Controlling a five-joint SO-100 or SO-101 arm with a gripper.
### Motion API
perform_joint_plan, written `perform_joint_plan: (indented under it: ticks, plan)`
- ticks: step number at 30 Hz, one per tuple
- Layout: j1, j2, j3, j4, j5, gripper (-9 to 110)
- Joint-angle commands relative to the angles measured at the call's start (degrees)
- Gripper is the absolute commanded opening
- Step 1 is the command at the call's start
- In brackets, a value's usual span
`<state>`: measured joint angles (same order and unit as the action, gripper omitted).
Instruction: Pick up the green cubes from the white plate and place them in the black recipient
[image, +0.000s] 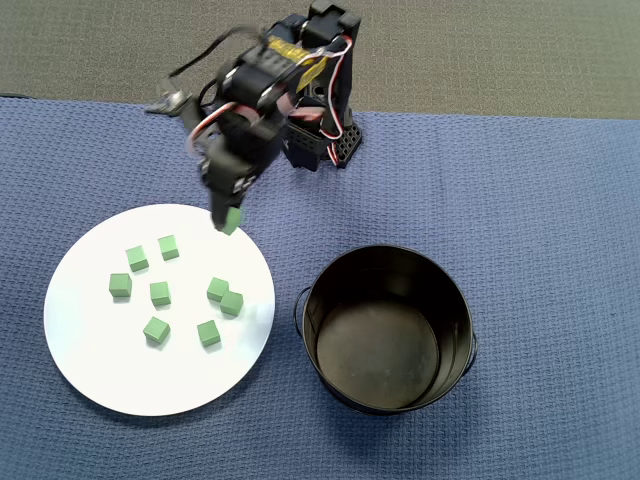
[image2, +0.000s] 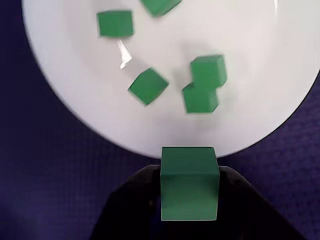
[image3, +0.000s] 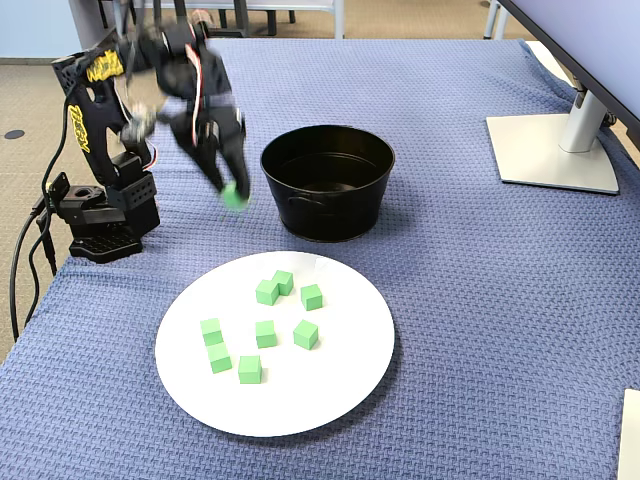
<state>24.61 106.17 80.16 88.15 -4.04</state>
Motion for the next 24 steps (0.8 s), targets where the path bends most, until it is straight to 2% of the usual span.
perform_joint_plan:
  ticks: [1,6,14,17,18,21,24]
  plan:
    - [-11.3,5.0,-4.5,-2.3,3.9,0]
    - [-23.3,-0.7,-3.5,-8.9,8.9,0]
    - [-36.7,-13.0,-2.5,-19.1,13.7,0]
    - [-40.2,-14.7,-3.0,-20.0,11.8,26]
    - [-40.9,-14.9,-3.6,-18.9,11.0,29]
    - [-40.5,-12.9,-3.7,-16.9,8.6,32]
    - [-35.3,-8.8,-3.5,-13.9,5.6,31]
